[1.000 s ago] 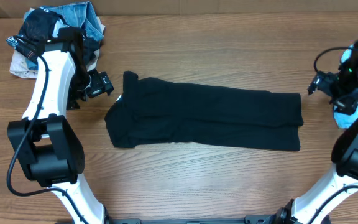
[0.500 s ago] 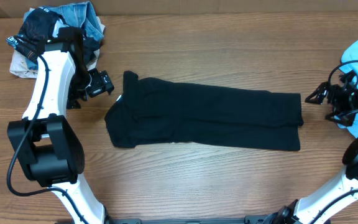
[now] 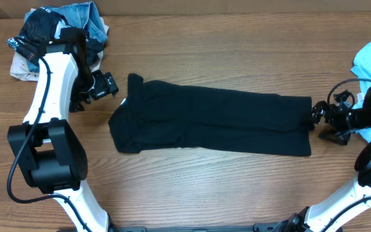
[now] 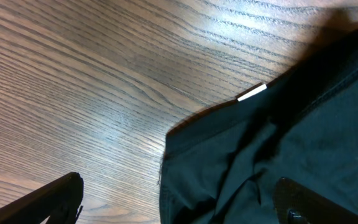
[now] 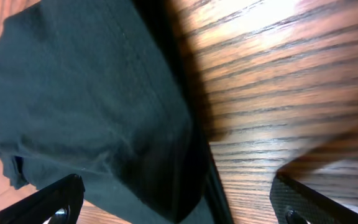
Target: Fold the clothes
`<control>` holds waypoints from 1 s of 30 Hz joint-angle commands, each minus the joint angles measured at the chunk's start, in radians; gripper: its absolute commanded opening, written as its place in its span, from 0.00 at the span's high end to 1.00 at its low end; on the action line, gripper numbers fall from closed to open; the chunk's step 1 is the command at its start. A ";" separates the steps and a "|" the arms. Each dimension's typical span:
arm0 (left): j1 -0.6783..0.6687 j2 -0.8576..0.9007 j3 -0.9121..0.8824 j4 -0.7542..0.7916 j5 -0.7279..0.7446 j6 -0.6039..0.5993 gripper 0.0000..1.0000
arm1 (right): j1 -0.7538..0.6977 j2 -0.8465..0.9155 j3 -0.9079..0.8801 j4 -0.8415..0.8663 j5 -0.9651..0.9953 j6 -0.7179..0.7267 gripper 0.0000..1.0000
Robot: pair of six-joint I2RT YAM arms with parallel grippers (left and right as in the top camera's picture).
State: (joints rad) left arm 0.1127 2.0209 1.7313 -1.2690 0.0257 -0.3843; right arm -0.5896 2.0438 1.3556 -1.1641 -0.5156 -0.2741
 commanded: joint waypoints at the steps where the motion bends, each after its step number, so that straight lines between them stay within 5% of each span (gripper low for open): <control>1: -0.003 0.001 0.005 0.005 0.009 0.022 0.00 | 0.000 -0.017 -0.036 0.012 -0.042 -0.007 0.00; 12: -0.003 0.001 0.005 0.024 0.053 0.022 0.00 | 0.071 -0.017 -0.105 0.054 -0.066 0.013 0.05; 17: -0.003 0.001 0.005 0.023 0.053 0.022 0.00 | 0.108 -0.017 -0.108 0.068 -0.062 0.013 0.18; 24: -0.003 0.001 0.005 0.017 0.052 0.023 0.00 | 0.111 -0.017 -0.107 0.103 0.005 0.087 0.56; 30: -0.003 0.001 0.005 0.014 0.052 0.022 0.00 | 0.111 -0.017 -0.106 0.140 0.077 0.146 0.75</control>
State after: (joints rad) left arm 0.1127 2.0209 1.7313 -1.2530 0.0711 -0.3843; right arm -0.4778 2.0209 1.2537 -1.0515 -0.5087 -0.1841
